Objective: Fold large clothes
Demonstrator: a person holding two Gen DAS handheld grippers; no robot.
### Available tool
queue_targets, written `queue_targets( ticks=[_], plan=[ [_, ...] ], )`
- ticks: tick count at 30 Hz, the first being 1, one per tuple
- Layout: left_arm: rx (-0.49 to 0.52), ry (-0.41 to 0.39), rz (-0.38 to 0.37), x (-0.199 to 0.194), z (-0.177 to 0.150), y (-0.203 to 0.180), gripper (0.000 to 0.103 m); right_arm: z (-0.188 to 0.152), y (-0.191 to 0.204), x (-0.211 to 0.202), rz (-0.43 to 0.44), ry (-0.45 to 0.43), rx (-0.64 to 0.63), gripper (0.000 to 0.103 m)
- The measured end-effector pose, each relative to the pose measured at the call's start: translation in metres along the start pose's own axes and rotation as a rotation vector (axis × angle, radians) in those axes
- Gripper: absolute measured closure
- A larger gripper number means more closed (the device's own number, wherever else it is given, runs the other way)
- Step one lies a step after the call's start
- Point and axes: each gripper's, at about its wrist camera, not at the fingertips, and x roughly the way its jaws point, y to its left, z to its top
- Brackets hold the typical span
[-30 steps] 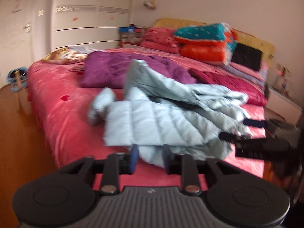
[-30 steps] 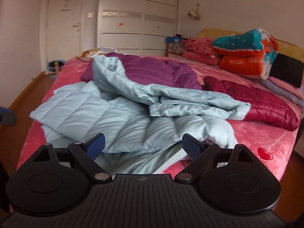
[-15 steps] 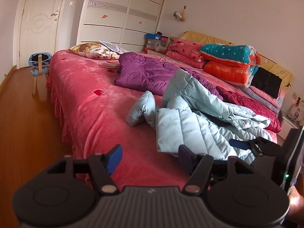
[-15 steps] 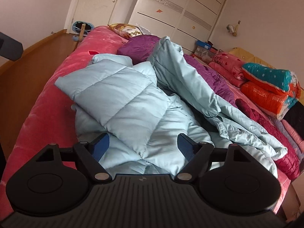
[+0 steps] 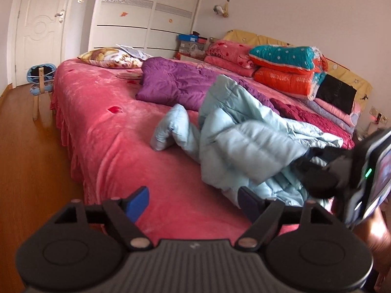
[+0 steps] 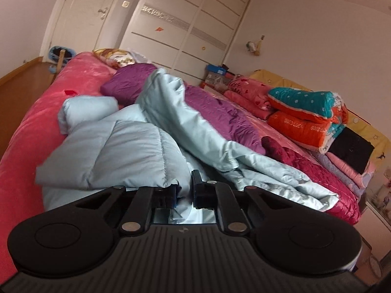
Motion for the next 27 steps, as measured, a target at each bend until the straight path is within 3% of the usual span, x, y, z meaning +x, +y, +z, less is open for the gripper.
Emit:
queue_targets(
  ticks=[9,16,21,24,27],
  plan=[
    [0.021,0.085,-0.049,0.038,0.000,-0.027,0.020,-0.009,-0.116,-0.001,-0.225,-0.013,0.330,0.093],
    [-0.010,0.155,-0.063,0.083,-0.004,-0.048,0.020,-0.053,-0.195,0.008,-0.419,0.032,0.513,0.093],
    [-0.054,0.162,-0.050,0.110,-0.002,-0.055,0.020,-0.090,-0.235,0.003,-0.561,0.081,0.573,0.093],
    [-0.112,0.181,-0.049,0.127,0.000,-0.057,0.027,-0.106,-0.251,0.003,-0.610,0.112,0.644,0.093],
    [-0.145,0.211,-0.040,0.141,0.002,-0.064,0.051,-0.115,-0.263,0.008,-0.648,0.131,0.680,0.093]
  ],
)
